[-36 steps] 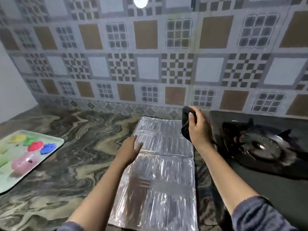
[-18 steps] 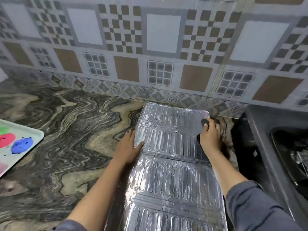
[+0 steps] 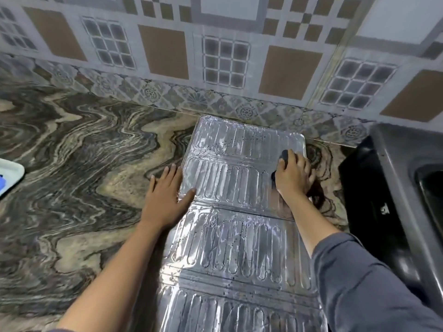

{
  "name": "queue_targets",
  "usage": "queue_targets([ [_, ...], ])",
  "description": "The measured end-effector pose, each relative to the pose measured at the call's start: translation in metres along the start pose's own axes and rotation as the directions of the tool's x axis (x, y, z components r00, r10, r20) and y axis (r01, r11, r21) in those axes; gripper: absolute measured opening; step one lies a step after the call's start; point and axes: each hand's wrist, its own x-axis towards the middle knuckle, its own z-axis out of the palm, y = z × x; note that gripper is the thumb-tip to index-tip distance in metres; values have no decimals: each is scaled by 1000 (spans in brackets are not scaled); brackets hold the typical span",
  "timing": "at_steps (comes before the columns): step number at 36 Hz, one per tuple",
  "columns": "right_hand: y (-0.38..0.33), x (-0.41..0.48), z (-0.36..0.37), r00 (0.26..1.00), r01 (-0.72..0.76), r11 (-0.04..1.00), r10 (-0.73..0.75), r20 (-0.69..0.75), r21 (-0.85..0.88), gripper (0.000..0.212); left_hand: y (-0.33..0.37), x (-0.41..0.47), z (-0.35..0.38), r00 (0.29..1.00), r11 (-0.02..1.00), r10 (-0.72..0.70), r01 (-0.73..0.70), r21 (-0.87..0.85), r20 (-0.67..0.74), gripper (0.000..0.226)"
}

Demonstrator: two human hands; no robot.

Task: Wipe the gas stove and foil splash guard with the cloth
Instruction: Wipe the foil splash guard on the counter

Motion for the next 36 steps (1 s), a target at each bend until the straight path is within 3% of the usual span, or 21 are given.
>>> queue_targets([
  [7,-11,12,3,991,71,997,-68,113,-22,50,-2,0,1,1000,1000,-9,10,-13,10,84],
  [15,-12,-1,9,999,-28,1000,28,37,-13,51,1,0,-1,1000,1000,-21,22,-21,5,81],
  [36,-79,52,53,1000,0,1000,0,-25,6,44,1,0,-4,1000,998,-24,24,-51,-8,77],
])
